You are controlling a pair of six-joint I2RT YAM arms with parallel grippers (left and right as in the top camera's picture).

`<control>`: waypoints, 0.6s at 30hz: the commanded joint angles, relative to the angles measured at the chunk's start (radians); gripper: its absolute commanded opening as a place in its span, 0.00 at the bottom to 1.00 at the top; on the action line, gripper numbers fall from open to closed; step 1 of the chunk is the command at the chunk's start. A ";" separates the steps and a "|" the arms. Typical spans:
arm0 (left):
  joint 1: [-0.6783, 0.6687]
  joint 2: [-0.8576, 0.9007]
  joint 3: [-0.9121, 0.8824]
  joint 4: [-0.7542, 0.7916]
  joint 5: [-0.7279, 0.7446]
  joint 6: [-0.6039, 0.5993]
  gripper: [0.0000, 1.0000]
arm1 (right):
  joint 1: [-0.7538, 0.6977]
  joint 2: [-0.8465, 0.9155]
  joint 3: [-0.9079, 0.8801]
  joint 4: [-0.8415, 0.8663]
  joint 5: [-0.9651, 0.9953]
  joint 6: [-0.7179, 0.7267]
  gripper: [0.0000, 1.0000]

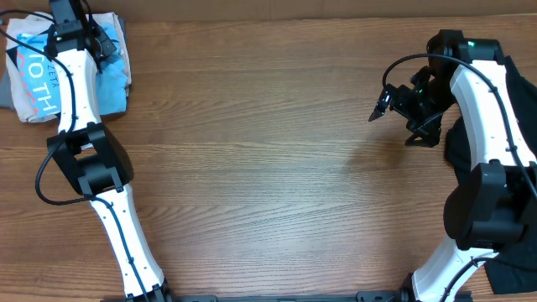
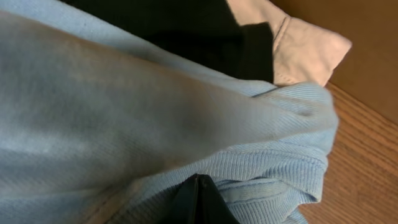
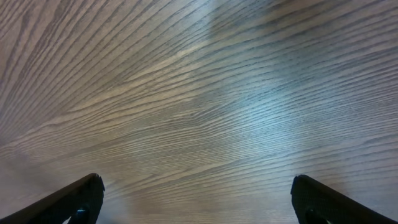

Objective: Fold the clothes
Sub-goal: 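Lower the shirt onto the stack and press it flat with the left gripper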

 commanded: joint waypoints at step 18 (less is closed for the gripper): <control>0.013 -0.267 0.276 -0.148 -0.012 0.014 0.04 | -0.001 -0.021 -0.004 -0.013 0.010 0.003 1.00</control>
